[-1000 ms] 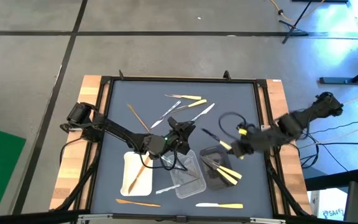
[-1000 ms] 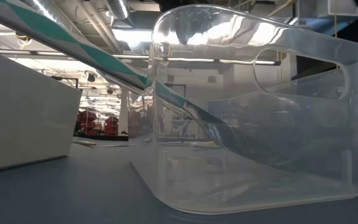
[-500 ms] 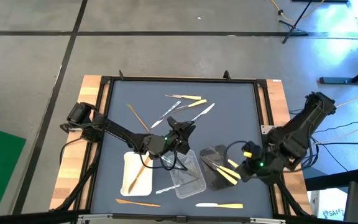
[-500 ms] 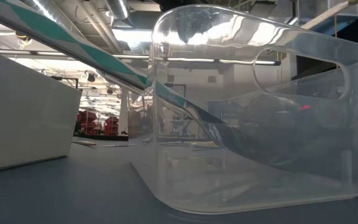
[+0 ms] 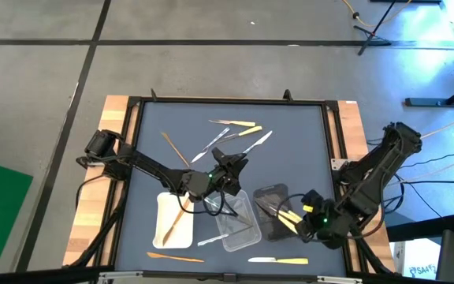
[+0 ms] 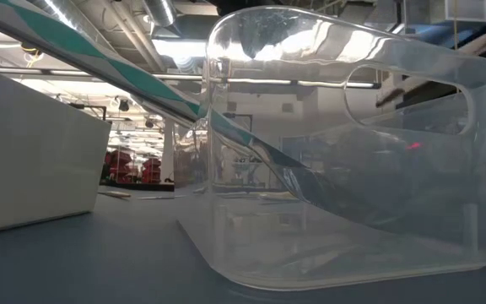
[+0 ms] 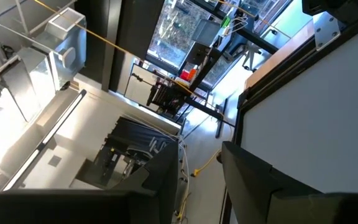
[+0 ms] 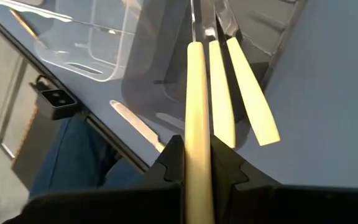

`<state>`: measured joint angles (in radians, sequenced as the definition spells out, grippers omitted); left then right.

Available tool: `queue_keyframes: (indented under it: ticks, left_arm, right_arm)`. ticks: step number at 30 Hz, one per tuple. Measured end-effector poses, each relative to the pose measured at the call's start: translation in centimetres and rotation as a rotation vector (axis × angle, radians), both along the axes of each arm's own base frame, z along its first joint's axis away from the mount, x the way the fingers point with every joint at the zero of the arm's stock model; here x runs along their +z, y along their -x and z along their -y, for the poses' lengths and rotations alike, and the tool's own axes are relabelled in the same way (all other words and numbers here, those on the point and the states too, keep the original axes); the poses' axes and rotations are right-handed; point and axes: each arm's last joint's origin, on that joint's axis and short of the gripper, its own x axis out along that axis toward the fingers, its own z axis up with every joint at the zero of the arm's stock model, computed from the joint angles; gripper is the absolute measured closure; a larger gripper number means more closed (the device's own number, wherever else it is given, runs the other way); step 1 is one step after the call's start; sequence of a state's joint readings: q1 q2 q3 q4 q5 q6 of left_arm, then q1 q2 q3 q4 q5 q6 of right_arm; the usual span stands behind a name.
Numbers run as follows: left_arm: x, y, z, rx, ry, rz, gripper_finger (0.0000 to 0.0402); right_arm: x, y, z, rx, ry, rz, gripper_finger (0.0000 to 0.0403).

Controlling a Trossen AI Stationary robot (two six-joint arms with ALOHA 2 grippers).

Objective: Sort silverware by color (type)
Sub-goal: Put the yellow table knife into the black transparent bin

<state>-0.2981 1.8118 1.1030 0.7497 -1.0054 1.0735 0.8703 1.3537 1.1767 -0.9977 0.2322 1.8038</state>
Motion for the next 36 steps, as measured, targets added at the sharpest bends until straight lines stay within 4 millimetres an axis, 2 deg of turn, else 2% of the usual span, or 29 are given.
queue_keyframes:
  ticks: [16, 28, 36]
  left_arm:
    - [0.0, 0.0, 0.0, -0.001, 0.001, 0.001, 0.0285]
    - [0.0, -0.1, 0.1, -0.038, 0.026, 0.022, 0.0285]
    - [0.0, -0.1, 0.1, -0.038, 0.026, 0.022, 0.0285]
  right_arm:
    - [-2.5, -1.4, -1.1, -0.006, 0.06, -0.088, 0.0382]
    - [-2.8, -4.2, 1.8, 0.052, 0.031, -0.158, 0.0382]
    - [-4.7, -4.2, 3.1, 0.029, 0.016, -0.258, 0.0381]
